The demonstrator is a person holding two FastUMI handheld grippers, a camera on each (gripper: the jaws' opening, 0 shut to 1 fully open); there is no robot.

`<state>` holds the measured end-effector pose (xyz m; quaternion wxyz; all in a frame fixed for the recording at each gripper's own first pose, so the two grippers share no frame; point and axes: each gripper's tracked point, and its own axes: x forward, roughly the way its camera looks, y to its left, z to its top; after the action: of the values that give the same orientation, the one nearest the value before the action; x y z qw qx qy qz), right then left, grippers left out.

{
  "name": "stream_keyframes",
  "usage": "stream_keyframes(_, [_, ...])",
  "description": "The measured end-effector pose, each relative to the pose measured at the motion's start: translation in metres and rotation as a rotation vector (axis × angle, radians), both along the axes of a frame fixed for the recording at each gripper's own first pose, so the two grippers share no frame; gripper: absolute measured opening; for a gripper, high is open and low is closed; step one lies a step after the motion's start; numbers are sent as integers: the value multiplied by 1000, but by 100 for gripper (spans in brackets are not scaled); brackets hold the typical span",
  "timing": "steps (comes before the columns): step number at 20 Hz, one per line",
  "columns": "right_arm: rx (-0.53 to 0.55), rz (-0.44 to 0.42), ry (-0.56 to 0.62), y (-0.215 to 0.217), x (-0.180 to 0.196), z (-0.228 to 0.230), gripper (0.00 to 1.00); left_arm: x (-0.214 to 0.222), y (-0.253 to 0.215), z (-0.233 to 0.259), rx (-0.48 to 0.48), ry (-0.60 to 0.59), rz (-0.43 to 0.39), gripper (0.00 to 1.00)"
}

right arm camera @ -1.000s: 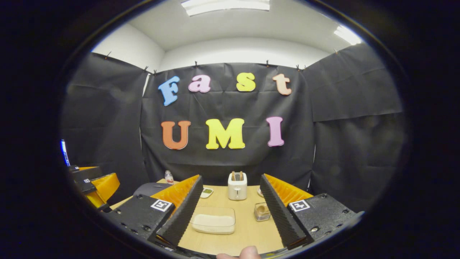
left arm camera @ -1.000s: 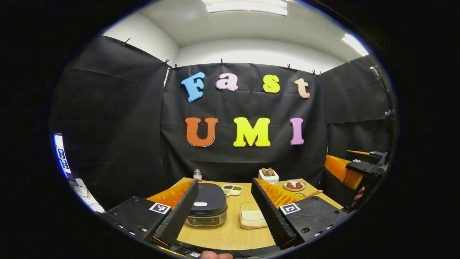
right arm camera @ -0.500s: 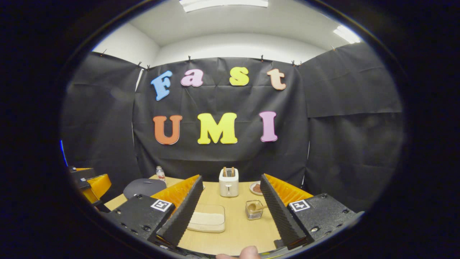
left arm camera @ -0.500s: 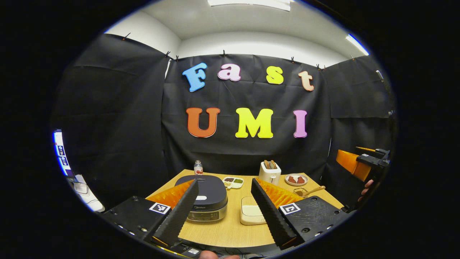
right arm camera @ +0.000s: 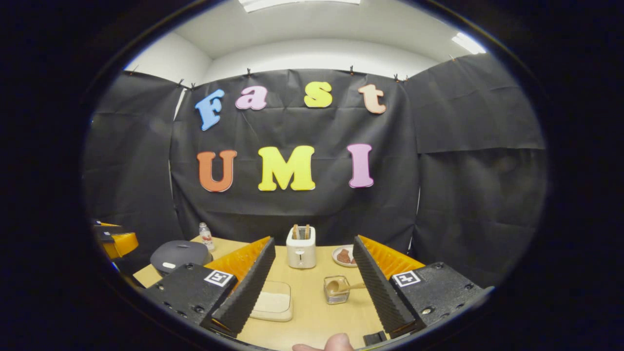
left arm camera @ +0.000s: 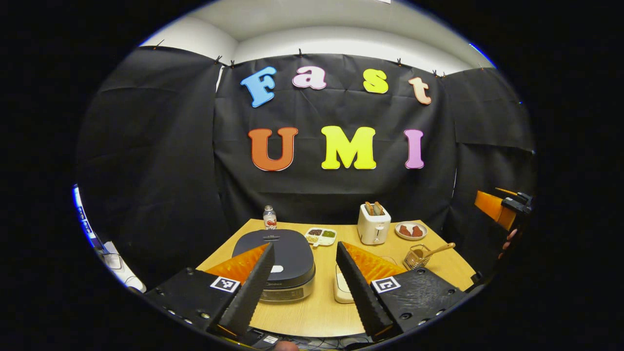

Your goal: Close the left gripper, press the button to open the rice cooker; take a wooden spoon from the chopstick holder with the right hand, scoop a spoonful of rice and pour it into the rice cooker, then put the wooden spoon back into the chopstick holder.

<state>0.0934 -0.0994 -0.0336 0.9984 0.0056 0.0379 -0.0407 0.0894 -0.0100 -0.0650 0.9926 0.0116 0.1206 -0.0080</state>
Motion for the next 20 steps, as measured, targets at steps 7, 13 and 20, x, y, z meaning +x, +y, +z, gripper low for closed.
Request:
stream_keyframes(7, [47,-23,24,-40,57,-14,100,50,9,-29,-47,139,56,14])
stream_keyframes(13, [39,11,83,-60,95,-48,100,66,35,-94,-78,377,100,0])
stream_keyframes(20, [10,-53,113,-83,93,-64,100,91,68,-133,-110,544,106,0])
